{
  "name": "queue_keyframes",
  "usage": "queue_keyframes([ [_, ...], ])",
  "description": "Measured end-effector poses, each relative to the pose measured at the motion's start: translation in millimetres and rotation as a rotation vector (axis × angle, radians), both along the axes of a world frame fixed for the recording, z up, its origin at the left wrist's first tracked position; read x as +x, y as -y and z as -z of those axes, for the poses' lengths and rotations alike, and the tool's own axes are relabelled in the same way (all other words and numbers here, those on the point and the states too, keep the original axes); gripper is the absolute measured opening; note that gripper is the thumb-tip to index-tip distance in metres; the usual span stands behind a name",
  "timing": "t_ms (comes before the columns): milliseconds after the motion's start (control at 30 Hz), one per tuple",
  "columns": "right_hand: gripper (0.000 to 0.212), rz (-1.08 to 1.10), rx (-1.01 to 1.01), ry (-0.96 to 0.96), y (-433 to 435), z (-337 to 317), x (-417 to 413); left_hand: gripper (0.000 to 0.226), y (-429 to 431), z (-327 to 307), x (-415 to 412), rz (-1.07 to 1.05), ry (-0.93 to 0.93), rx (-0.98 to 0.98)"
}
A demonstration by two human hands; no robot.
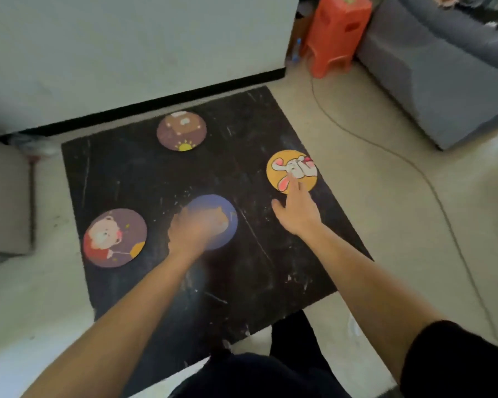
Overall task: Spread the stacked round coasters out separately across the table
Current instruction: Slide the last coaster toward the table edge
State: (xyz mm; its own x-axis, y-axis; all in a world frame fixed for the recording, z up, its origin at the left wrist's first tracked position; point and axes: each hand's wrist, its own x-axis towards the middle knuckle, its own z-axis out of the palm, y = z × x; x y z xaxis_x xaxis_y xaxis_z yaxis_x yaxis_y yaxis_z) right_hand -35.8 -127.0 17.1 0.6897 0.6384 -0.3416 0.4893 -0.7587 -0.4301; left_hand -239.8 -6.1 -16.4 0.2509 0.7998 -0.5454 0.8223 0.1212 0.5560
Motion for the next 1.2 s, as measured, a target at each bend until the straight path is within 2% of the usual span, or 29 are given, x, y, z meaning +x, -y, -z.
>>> queue_keyframes([
  [133,0.076,-0.106,-0.024,-0.281,-63,48,3,0.070,-14,30,-3,-0.380,-0.024,-0.157],
  [233,0.074,-0.154,-0.086,-0.460,-84,77,-7,0.068,-15,44,3,-0.574,-0.015,-0.204],
  [333,0.070,-0.132,-0.130,-0.579,-90,99,-14,0.057,-19,56,17,-0.784,0.051,-0.258],
  [400,0.063,-0.113,-0.134,-0.629,-90,106,-15,0.045,-19,61,22,-0.853,0.080,-0.289],
  [467,0.050,-0.123,-0.139,-0.624,-92,109,-10,0.024,-16,66,25,-0.868,0.050,-0.266],
  [533,0.037,-0.167,-0.158,-0.615,-91,108,-2,0.023,-9,67,27,-0.887,0.042,-0.250],
  [667,0.035,-0.224,-0.160,-0.613,-85,102,15,0.007,4,61,32,-0.931,0.046,-0.220],
  [767,0.035,-0.194,-0.111,-0.591,-77,92,20,0.011,9,51,36,-0.899,0.073,-0.185],
  [933,0.037,-0.151,-0.028,-0.558,-61,60,12,0.005,14,20,27,-0.764,0.131,-0.052],
  [1033,0.034,-0.127,0.034,-0.506,-44,39,-2,0.017,23,6,8,-0.636,0.170,0.029],
  [1200,0.035,-0.112,0.086,-0.410,3,13,-40,0.008,65,-13,-40,-0.537,0.220,0.056],
])
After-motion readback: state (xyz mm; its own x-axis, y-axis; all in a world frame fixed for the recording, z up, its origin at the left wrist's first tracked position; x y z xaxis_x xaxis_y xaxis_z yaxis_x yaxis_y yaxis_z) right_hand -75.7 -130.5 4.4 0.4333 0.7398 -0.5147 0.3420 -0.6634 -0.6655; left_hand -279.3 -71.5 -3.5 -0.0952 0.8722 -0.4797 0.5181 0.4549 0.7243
